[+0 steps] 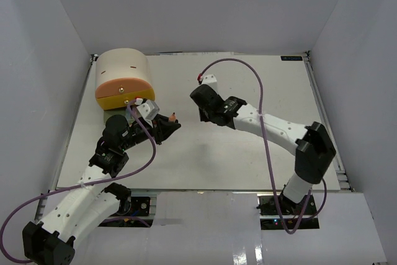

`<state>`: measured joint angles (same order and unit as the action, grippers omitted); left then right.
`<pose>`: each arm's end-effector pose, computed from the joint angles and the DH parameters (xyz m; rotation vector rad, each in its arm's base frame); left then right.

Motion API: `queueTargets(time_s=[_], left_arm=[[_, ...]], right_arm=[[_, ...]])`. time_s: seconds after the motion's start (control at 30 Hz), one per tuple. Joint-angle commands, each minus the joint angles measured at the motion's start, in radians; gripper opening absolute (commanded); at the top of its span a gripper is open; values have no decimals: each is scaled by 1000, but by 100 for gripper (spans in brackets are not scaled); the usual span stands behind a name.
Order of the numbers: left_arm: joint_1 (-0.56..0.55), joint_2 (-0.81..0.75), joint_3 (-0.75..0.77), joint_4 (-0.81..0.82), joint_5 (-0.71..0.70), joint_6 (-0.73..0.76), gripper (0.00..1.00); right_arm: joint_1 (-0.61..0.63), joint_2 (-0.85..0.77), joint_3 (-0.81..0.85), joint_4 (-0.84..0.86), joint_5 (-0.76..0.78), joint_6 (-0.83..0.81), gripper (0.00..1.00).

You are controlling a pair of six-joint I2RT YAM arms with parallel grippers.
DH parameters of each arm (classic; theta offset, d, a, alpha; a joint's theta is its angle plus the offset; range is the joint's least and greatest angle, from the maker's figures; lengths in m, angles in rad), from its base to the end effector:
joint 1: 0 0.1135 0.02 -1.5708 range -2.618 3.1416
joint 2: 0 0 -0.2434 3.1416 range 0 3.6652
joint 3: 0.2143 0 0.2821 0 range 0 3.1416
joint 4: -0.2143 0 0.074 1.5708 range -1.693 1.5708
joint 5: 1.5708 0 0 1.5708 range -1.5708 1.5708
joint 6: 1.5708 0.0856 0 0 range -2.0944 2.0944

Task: Sort the stationery into containers
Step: Pick up the pen cap from the center of the board, then close the pen cap on the pen.

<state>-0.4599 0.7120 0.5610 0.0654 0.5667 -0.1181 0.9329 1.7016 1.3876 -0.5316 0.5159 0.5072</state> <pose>0.2152 -0.1579 0.2779 0.7216 1.5648 -0.9001 0.2905 0.3210 0.2156 -0.2576 2.2678 0.1177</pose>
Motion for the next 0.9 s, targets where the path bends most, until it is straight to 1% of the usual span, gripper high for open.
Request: queueTargets(time_s=[0.0, 0.03, 0.07, 0.1, 0.13, 0.17, 0.37, 0.47, 0.6, 0.87], left_arm=[[6, -19, -12, 31, 10, -8, 9], [6, -19, -13, 39, 7, -9, 9], [6, -22, -18, 42, 2, -15, 9], [6, -25, -19, 47, -2, -18, 9], [6, -26, -21, 54, -7, -21, 9], [6, -29, -24, 59, -19, -25, 9], [6, -51, -44, 88, -65, -48, 10], [6, -62, -50, 96, -80, -52, 10], [6, -74, -55, 99, -100, -51, 10], [6, -82, -56, 102, -113, -52, 10]], right_arm=[[47, -180, 19, 184, 72, -117, 15], [56, -212, 2, 235, 67, -131, 12], [73, -273, -42, 348, 44, -160, 11], [79, -304, -67, 404, 30, -170, 8], [93, -328, -90, 462, 18, -180, 8], [104, -370, -129, 578, 10, -200, 8], [176, -396, -157, 813, -13, -268, 8], [211, -382, -171, 887, -17, -279, 9], [268, -350, -168, 978, 21, -312, 9], [310, -301, -168, 1010, 73, -311, 9]])
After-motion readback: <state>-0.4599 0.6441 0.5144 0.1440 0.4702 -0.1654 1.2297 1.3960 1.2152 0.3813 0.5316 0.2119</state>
